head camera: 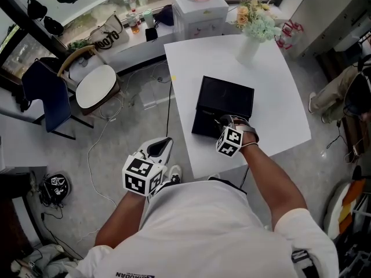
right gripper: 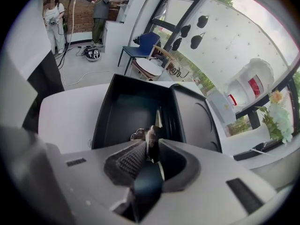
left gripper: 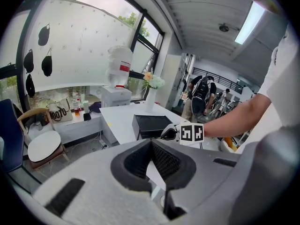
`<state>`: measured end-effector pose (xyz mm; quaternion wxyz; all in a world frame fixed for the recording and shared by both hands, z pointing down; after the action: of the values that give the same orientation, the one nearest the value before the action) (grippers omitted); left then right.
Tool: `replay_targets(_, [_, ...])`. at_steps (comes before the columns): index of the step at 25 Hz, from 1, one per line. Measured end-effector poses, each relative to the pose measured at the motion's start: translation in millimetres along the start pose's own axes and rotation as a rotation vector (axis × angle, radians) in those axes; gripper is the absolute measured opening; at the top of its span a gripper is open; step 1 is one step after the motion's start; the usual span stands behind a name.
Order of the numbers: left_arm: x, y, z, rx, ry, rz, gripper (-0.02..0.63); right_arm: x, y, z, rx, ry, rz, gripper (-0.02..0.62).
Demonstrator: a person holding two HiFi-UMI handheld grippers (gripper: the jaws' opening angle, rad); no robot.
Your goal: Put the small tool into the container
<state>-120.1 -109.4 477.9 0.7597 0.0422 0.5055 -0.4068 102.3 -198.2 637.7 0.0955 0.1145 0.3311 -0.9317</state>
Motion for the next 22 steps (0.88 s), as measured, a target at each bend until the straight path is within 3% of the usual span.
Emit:
replay_targets(16, [5.0,1.9,4.3,-0.047,-0.012,0.039,0.009,2.3,-2.6,-21.8,0.015,0.0,0.028,0.121])
replay_targets(19, [8.4,4.8,10.4,-0.065,-0.013,0.056,0.009,0.6,-0.3,-36.7,0.014,0.012,0.101,0.12])
replay_targets(22, [13.5,7.2,16.3,-0.074,-0.008,0.079,0.009,-1.1,5.7,-58.4,0.028,0.034,0.268,0.112])
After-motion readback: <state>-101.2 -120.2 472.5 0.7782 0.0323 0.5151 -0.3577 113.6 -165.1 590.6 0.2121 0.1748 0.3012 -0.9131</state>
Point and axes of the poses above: the fingertips, and each gripper's own axes: z forward along the fingers, y to its right, x out of its top, the point moved 5 cm from there along -z, backward along the fingers, and after that the axes turned 11 degrees about -x, right-handed, at the moved point
